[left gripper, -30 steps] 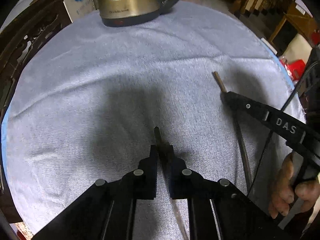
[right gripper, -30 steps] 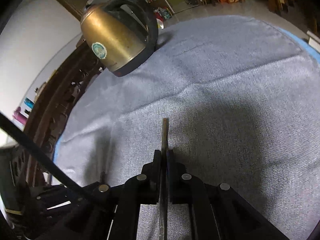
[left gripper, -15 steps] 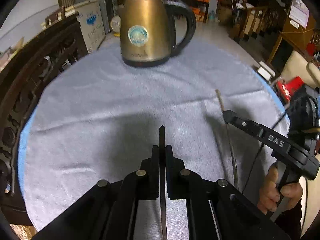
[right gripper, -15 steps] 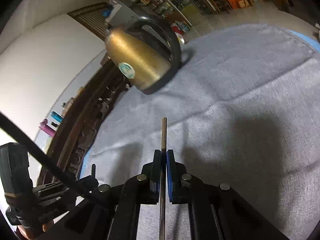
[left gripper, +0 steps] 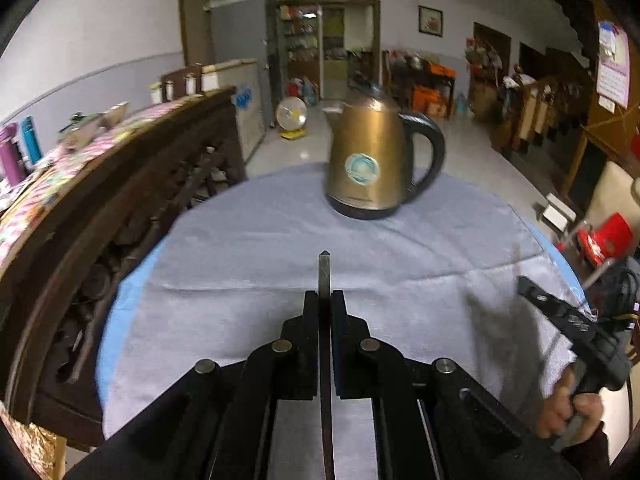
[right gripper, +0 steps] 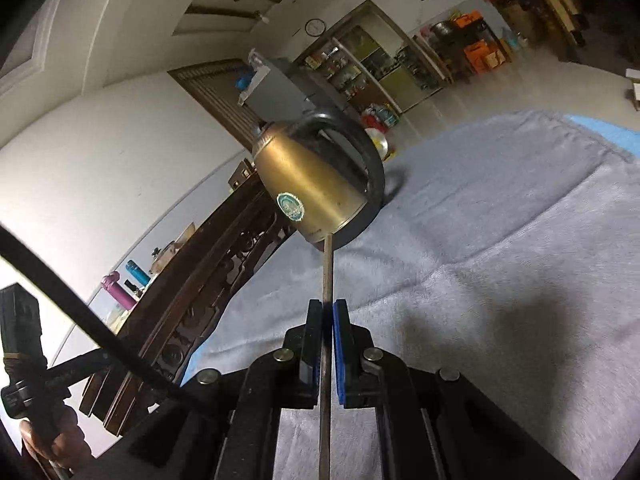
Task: Organize utensils
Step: 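Lift both chopsticks and carry them toward the grey cup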
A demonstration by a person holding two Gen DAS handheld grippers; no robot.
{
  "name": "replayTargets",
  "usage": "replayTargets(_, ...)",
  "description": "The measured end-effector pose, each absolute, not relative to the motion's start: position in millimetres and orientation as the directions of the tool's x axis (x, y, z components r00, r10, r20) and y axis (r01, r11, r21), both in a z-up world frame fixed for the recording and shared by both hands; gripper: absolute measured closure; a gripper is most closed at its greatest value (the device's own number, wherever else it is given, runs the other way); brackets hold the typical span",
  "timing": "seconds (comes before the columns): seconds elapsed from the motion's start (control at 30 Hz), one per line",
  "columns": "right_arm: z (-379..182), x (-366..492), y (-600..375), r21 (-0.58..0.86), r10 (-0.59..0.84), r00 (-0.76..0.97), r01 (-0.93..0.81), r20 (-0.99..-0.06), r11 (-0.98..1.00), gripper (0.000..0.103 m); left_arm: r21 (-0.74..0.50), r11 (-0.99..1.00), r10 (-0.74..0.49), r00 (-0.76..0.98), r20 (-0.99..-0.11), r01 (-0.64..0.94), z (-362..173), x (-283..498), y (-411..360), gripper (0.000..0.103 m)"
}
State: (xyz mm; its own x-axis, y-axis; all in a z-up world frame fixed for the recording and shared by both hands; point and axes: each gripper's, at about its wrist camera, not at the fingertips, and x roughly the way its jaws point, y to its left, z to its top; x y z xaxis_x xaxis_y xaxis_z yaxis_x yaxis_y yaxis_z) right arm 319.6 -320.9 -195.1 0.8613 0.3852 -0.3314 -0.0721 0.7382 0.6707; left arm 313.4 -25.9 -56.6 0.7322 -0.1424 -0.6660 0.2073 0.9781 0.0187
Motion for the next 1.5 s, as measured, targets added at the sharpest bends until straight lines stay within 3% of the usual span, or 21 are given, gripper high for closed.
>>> replayTargets(0.37,-109.8,216.4,-334.6,0.574,0.268,0.929,-0.079,-0.254,0.815,0.097,-0.010,0.981,-0.173,0.846,-0.504,0.194,-7.4,227.1,15.3,0.097)
replayTargets(0.7,-45.1,136.8,-318.1,0.482,0.203,0.960,-0.087,-0.192,0.872,0.097,-0.040,0.982,-0.183,0.882,-0.434,0.184,26.2,178.2,35.6,0.097)
replayTargets(1.0,-33.7,95.9,-306.8,0.438,0.182,0.958,-0.069,-0.222,0.896,0.097,-0.063,0.978,-0.206,0.885,-0.417,0.198,32.3,145.4,40.0,0.097)
replayTargets(1.5,-11.2,41.8,-280.6,0.382,0.191,0.965,-0.111,-0.178,0.917,0.097,-0.124,0.952,-0.306,0.871,-0.383,0.280,49.3,106.5,41.9,0.097)
